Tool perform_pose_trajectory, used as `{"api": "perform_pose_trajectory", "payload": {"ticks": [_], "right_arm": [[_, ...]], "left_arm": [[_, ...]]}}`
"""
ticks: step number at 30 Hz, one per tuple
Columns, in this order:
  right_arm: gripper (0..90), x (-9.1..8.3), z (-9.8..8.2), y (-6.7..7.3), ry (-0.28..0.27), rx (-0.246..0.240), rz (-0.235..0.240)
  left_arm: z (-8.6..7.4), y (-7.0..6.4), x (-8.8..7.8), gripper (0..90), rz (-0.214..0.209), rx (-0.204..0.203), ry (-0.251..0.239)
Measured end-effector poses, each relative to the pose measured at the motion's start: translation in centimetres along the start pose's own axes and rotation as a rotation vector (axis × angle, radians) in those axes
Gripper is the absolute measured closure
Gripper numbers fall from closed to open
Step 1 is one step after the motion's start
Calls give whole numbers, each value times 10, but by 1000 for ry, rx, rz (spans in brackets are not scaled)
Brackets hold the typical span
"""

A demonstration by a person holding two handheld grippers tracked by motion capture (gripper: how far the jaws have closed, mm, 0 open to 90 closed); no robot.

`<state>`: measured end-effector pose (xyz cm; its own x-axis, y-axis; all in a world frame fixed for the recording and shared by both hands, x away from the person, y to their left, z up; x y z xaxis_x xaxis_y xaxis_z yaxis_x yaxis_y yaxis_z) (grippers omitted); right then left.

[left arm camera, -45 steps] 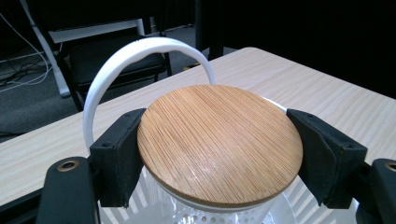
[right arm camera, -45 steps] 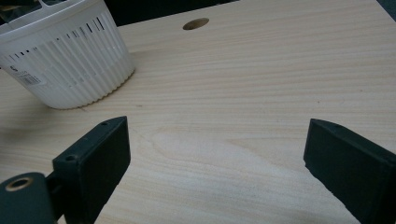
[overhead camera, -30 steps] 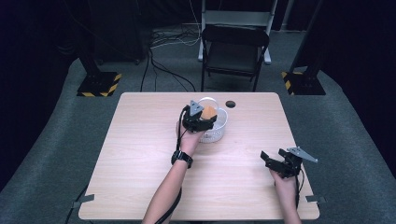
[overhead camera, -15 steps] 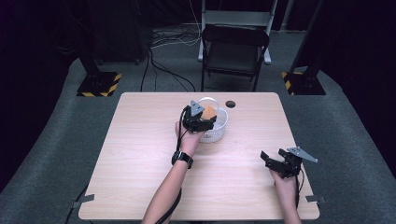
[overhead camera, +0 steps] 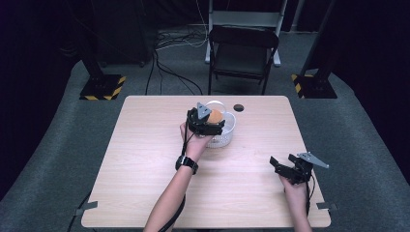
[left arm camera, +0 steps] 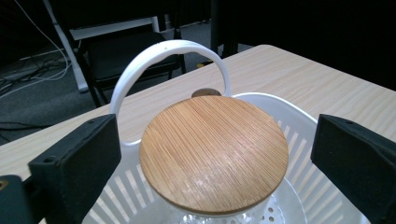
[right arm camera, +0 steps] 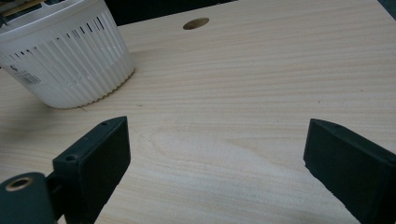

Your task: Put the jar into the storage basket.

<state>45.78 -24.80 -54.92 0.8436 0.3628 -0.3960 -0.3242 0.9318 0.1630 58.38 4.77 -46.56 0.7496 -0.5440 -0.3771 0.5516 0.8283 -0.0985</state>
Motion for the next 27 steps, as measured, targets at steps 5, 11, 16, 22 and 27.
{"api": "perform_pose_trajectory", "payload": {"ticks": [5, 11, 16, 22, 27], "right_arm": [[65, 0, 0, 0, 1, 0, -1], [65, 0, 0, 0, 3, -2, -2], [65, 0, 0, 0, 2, 0, -2], [65, 0, 0, 0, 1, -2, -3], [65, 0, 0, 0, 4, -4, -3]], "left_arm": [[10, 1, -15, 2, -29, 8, -7], [17, 0, -38, 2, -79, 28, 8], [17, -1, -57, 2, -104, 61, 30], [8, 2, -82, 2, -145, 61, 27], [-15, 11, -100, 2, -163, 55, 43]]}}
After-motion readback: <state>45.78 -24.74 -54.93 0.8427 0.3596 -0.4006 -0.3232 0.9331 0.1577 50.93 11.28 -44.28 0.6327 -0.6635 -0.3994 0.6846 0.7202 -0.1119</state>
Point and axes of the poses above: each handheld gripper's, and its own axes: x roughly forward along the jaws, z roughly out of its top, y roughly to its left, the point moved 7 cm from there along x, roughly forward along the jaws, and after that the axes turned 8 degrees about -x, right-handed, at the moved point
